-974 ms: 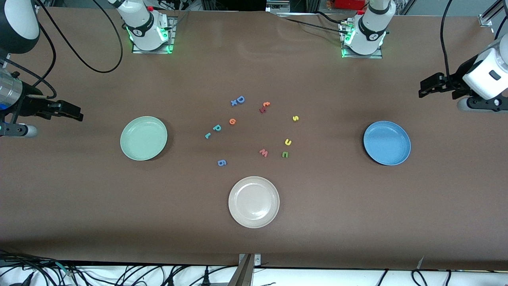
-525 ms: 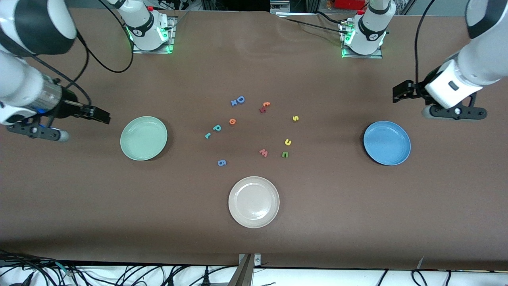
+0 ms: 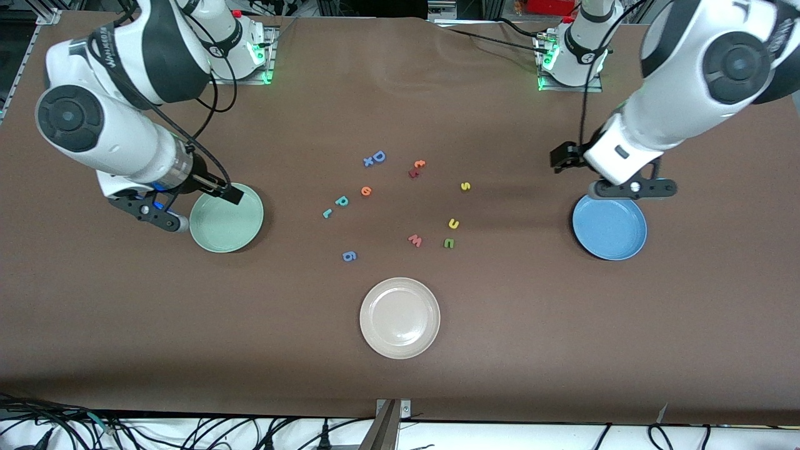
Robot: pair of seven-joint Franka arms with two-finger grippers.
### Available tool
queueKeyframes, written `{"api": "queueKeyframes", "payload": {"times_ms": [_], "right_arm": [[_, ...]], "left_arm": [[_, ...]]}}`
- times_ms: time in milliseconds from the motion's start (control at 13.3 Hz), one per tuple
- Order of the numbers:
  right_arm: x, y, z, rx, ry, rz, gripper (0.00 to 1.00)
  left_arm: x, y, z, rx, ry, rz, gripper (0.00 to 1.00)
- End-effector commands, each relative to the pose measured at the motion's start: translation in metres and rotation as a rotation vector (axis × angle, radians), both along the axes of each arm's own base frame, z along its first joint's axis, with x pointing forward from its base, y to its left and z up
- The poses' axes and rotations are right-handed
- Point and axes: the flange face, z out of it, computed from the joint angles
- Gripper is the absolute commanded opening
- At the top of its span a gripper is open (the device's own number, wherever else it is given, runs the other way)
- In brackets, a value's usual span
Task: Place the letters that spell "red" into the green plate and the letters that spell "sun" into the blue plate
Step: 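Move the left gripper toward the yellow s while the right gripper reaches teal letters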
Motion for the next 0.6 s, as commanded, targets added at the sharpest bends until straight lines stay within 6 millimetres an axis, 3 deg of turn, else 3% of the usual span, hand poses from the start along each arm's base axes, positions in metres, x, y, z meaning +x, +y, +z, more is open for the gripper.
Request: {"api": "queueKeyframes", "payload": {"times_ms": [0,225,525], "right_arm": [[-0.018,0.036,-0.028,-0.028,-0.029,-0.088,0.99],[-0.040,0.069,-0.062,-0.044,-0.016,-0.126,0.99],[-0.071,0.089,-0.127,-0.034,-0.032,-0.173,0.99]], "left_arm": [[-0.005,-0.042,-0.029,-0.035,0.003,0.072,1.00],[-0.023,-0.083,-0.070,-0.047,-0.018,0.095,1.00],[-0.068,-0.125,-0.124,0.010,-0.050,0.094,1.00]]}}
